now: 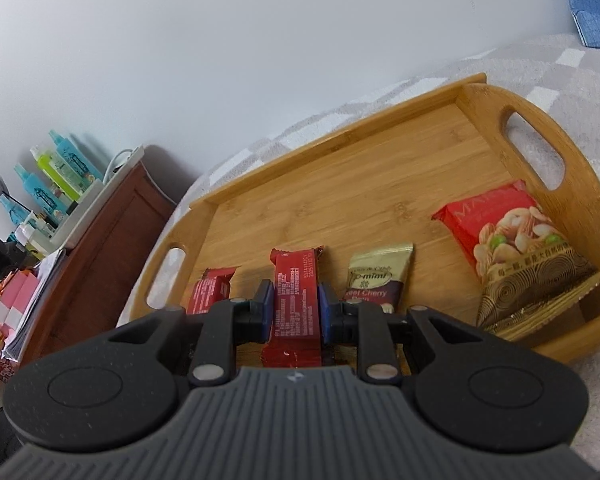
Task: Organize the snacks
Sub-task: 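Lower the red bars onto the tray and open the left then right tool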
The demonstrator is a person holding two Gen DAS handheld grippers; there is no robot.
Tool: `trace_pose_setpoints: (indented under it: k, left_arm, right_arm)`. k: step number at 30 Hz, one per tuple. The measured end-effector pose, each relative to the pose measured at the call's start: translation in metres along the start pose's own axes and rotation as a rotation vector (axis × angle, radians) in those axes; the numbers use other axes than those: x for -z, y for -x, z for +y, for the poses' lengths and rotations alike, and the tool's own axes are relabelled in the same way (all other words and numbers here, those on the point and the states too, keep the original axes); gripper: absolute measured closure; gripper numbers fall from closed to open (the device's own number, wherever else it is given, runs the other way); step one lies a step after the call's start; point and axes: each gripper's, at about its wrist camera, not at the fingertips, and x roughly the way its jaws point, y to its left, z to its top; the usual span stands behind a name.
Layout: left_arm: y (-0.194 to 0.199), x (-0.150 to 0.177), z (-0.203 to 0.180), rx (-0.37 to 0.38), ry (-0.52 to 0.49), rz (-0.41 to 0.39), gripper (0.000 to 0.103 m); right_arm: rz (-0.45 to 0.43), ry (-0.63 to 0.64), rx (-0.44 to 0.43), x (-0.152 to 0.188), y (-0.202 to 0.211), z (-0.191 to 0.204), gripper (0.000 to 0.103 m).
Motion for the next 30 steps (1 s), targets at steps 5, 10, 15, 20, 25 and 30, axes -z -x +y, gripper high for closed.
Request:
trace_pose_setpoints:
  k: [5,10,15,20,25,30]
  left_arm:
    - [-0.004,0.001,-0.005,0.007,-0.003,0.005,0.08]
    - [-0.006,0.002,-0.01,0.024,-0.005,0.003,0.08]
    - [-0.011,0.002,-0.011,0.021,0.0,0.009,0.08]
    - [-0.013,0.004,-0.012,0.026,-0.007,0.015,0.08]
    - [-0.015,0.004,-0.014,0.025,-0.012,0.016,0.079]
    - [-0.009,0.004,-0.014,0.013,-0.018,-0.001,0.058]
  right_arm:
    - [-0.028,0.036,0.079,0.003,0.005,0.005,0.076]
    - [-0.048,0.045,0.107,0.004,0.01,0.002,0.076]
    - [-0.041,0.036,0.083,0.004,0.01,0.0,0.076]
    - [-0.034,0.023,0.062,0.003,0.009,0.0,0.072]
    - [-0.034,0.033,0.059,0.003,0.007,0.001,0.069]
    - [-0.044,0.038,0.048,0.003,0.008,0.002,0.067]
